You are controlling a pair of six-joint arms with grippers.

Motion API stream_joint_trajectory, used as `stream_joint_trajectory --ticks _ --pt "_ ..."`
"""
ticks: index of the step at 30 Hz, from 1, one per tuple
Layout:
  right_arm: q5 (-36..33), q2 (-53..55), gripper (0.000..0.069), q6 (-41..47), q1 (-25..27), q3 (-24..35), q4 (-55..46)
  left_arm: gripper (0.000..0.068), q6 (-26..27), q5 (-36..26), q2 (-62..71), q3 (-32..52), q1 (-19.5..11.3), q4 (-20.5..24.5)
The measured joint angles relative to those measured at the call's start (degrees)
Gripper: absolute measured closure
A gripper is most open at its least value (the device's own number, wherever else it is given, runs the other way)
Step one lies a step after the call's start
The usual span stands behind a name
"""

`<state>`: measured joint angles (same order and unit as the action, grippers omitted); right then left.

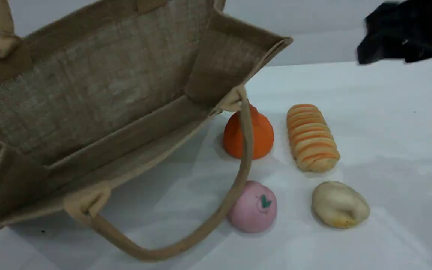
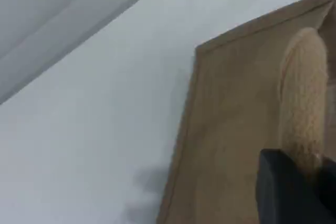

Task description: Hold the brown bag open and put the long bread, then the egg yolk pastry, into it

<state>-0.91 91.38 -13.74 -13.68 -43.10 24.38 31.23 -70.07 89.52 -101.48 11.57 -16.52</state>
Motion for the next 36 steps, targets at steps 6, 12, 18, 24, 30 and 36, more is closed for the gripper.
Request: stream_joint_trajectory --ticks 6,12,18,24,30,36 --pt "-0.04 10.78 0.0212 -0.32 -1.81 -6.8 -0.63 0.0596 -0.06 0.03 0.06 0.0 0.0 -0.19" --pt "-0.17 21.41 0.0212 -0.68 -1.81 -14.5 -0.58 0.0596 -0.12 0.1 0.06 0.0 0.0 -0.6" --pt "-2.41 29.07 0.0212 -0.89 -1.81 -20.93 -0.58 0.0596 -0.17 0.1 0.06 0.0 0.0 -0.6" --pt "-2.03 33.3 0.0212 -0.89 -1.76 -23.49 -0.52 0.0596 -0.17 0.1 0.06 0.0 0.0 -0.6" --pt "-2.27 36.51 0.0212 -0.66 -1.81 -23.79 0.02 0.0596 -0.22 0.1 0.06 0.0 0.0 -0.6" --pt "-3.99 36.86 0.0302 -1.8 -1.81 -23.84 -0.1 0.0596 -0.22 0.1 0.23 0.0 0.0 -0.6"
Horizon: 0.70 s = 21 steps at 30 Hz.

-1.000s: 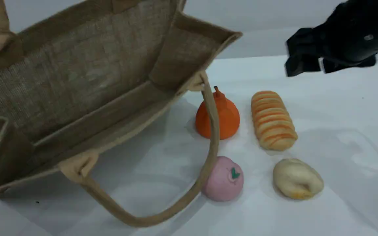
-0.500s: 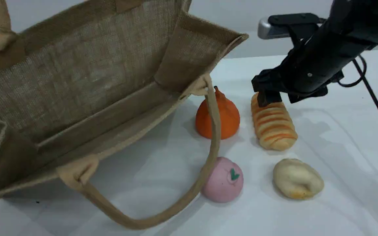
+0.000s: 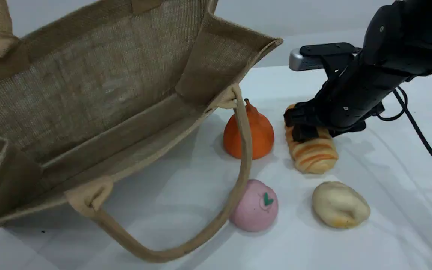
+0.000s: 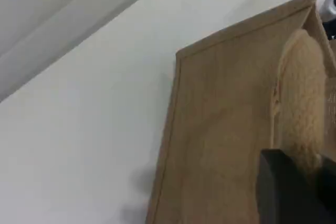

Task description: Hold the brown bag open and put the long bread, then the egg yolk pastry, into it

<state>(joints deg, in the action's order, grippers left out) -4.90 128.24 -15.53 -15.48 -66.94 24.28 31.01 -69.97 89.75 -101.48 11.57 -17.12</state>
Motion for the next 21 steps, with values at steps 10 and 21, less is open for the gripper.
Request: stream_joint_trajectory --ticks 10,21 --pt "-10.96 -4.58 0.052 -0.18 2.63 0.38 -2.16 0.0596 0.0 0.14 2.65 0.0 0.0 -1.45" --pt "-20.38 -25.79 0.0546 -1.09 10.99 0.21 -2.14 0.0596 0.31 0.14 2.99 0.0 0.0 -1.45"
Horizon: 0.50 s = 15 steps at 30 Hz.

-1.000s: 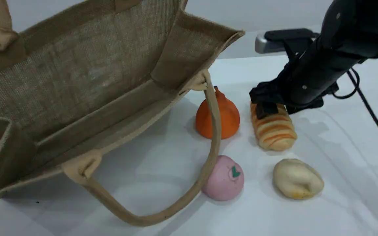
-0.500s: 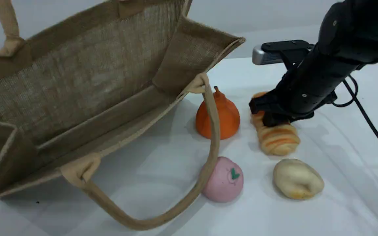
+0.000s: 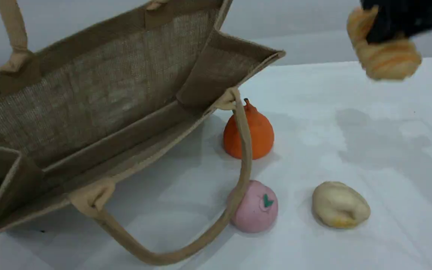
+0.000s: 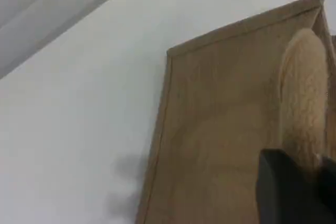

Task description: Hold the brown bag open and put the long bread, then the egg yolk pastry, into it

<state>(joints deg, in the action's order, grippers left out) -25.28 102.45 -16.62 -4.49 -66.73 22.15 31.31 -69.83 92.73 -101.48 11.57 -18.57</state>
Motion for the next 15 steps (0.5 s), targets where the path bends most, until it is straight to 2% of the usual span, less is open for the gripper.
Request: stream_joint_trajectory --ticks 7,15 --pt "-9.43 -11.09 0.0567 -4.96 -7.2 0.0 4.8 0.0596 0.12 0.26 0.0 0.0 0.0 0.29" --pt "-13.18 -16.1 0.0573 -5.15 -16.15 0.0 7.02 0.0596 -0.32 4.27 1.85 -1.38 0.0 0.57"
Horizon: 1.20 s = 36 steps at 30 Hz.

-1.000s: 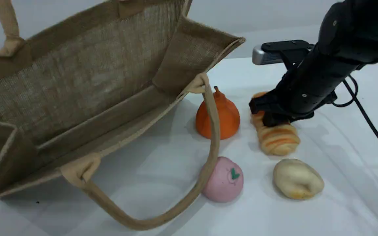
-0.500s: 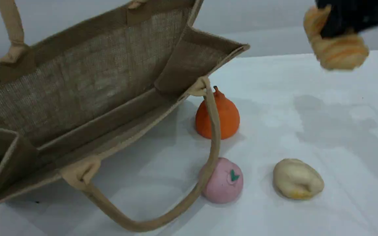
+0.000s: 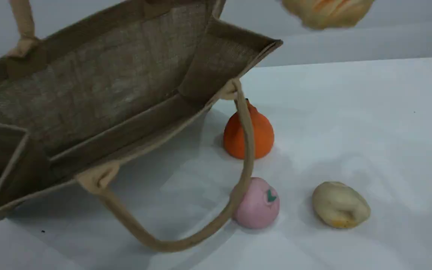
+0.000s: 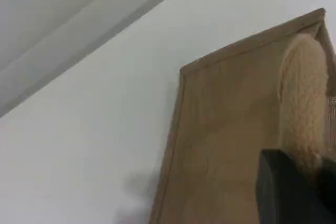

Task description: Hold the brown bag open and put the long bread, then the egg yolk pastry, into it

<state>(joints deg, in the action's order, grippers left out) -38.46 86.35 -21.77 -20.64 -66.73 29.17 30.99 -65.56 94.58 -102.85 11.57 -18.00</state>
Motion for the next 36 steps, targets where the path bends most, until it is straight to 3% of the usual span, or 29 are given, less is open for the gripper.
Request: stream_joint_trajectory --ticks 7,17,23,29,36 --pt "-0.9 0.05 0.0582 0.04 -7.87 0.0 1.16 0.0596 -0.42 -0.01 2.44 -2.58 0.0 0.0" --pt "10.14 7.11 0.0584 -2.67 -17.29 0.0 6.44 0.0596 -0.42 -1.43 2.44 -2.58 0.0 -0.52" --pt "13.21 13.0 0.0585 -5.05 -18.2 -1.55 12.98 0.0596 0.16 -1.45 2.44 -2.58 0.0 -2.1" --pt "8.79 19.15 0.0591 -3.34 -18.2 -8.68 18.19 0.0596 0.42 -1.39 2.44 -2.58 1.16 -1.95" --pt "6.53 27.69 0.0594 -2.19 -18.2 -15.5 17.6 0.0596 1.62 -1.5 2.44 -2.58 4.03 -1.63"
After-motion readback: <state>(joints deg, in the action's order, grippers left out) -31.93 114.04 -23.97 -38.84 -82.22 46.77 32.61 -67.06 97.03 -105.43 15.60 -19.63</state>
